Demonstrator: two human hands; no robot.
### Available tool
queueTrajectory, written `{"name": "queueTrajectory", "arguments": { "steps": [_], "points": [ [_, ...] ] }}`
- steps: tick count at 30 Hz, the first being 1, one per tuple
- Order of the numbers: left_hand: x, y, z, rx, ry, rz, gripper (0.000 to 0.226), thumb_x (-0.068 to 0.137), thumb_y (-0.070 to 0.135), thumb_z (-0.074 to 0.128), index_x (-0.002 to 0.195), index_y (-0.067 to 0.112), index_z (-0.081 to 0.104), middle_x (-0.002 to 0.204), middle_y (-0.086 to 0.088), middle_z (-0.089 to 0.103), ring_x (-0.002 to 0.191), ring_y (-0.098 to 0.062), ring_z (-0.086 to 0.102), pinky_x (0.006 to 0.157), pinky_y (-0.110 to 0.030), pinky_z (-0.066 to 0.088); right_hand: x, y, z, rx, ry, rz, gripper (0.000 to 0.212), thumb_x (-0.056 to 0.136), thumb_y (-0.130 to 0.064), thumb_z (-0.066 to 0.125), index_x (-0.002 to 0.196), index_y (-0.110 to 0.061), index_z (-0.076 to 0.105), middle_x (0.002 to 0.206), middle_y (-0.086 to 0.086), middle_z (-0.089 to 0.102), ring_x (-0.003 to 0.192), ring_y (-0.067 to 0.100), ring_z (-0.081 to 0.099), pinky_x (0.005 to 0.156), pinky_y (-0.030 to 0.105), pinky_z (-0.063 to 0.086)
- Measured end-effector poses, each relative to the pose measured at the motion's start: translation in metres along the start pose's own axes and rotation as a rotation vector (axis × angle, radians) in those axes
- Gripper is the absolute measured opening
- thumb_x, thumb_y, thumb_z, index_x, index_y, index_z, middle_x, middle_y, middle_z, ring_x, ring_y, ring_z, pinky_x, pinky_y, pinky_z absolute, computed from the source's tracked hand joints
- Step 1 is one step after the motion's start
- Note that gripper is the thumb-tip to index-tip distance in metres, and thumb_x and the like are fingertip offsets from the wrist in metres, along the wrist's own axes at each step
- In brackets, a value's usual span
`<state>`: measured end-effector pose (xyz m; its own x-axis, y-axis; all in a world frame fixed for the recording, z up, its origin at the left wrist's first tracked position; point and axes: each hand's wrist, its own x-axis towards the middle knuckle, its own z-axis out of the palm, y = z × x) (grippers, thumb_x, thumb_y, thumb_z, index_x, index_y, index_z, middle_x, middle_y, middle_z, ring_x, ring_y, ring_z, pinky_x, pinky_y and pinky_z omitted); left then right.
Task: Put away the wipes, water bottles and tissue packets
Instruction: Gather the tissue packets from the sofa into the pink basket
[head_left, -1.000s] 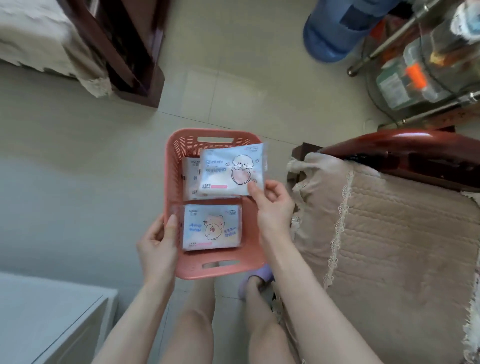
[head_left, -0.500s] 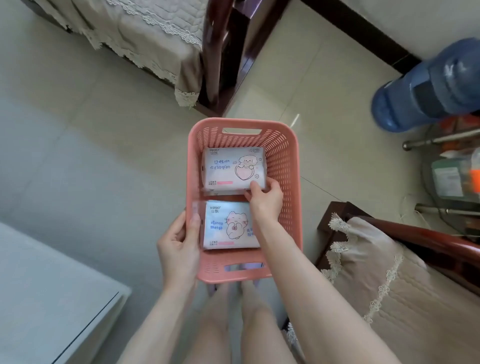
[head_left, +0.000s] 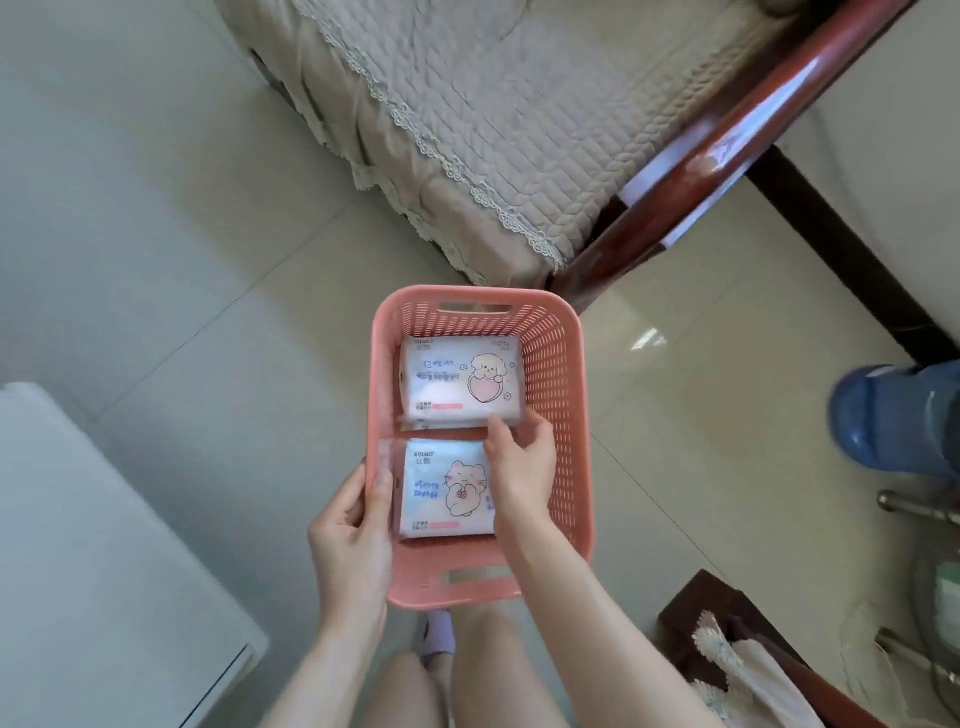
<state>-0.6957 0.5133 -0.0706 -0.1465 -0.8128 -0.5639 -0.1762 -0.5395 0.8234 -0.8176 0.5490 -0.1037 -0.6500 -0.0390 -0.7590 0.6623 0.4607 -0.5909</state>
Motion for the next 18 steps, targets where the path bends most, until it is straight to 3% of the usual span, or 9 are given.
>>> {"name": "queueTrajectory", "arguments": {
  "steps": [3,7,12,15,18],
  "points": [
    [0.03,0.018,0.007,-0.002,0.065,-0.001,0.033,0.096,0.012,0.056,0.092,0.039,0.076,0.097,0.011,0.075,0.088,-0.002,0.068,0.073,-0.016,0.054,0.007,-0.033,0.027,-0.001,-0.091,-0.017,0.041,0.09,-0.018,0.059,0.13,-0.017,0.048,0.108,-0.006,0.059,0.108,0.017,0.06,0.102,0.039,0.047],
    [0.071,0.047,0.014,-0.041,0.134,-0.005,0.025,0.096,0.014,0.057,0.097,0.032,0.075,0.101,0.008,0.075,0.092,-0.009,0.068,0.078,-0.02,0.056,0.018,-0.086,0.067,-0.023,-0.178,-0.112,0.032,0.091,-0.022,0.06,0.122,-0.022,0.053,0.122,0.001,0.059,0.113,0.02,0.059,0.103,0.043,0.046],
    [0.114,0.085,0.03,-0.068,0.185,0.008,0.035,0.096,0.012,0.057,0.088,0.041,0.076,0.095,0.014,0.075,0.087,-0.004,0.066,0.076,-0.018,0.055,0.028,-0.143,0.1,-0.039,-0.252,-0.192,0.034,0.09,-0.021,0.06,0.124,-0.02,0.053,0.128,0.0,0.058,0.115,0.017,0.059,0.103,0.043,0.047],
    [0.15,0.118,0.044,-0.098,0.169,0.015,0.035,0.096,0.013,0.057,0.085,0.041,0.076,0.09,0.016,0.075,0.082,-0.002,0.064,0.073,-0.017,0.055,0.044,-0.186,0.126,-0.012,-0.274,-0.218,0.032,0.092,-0.019,0.06,0.124,-0.019,0.053,0.127,0.002,0.058,0.097,0.004,0.067,0.099,0.041,0.05],
    [0.183,0.146,0.055,-0.12,0.152,0.021,0.028,0.096,0.017,0.058,0.087,0.036,0.076,0.091,0.013,0.075,0.082,-0.002,0.063,0.071,-0.017,0.054,0.058,-0.221,0.149,0.024,-0.242,-0.241,0.033,0.092,-0.014,0.061,0.124,-0.012,0.055,0.119,0.0,0.059,0.111,0.017,0.063,0.097,0.043,0.052]
  ]
}}
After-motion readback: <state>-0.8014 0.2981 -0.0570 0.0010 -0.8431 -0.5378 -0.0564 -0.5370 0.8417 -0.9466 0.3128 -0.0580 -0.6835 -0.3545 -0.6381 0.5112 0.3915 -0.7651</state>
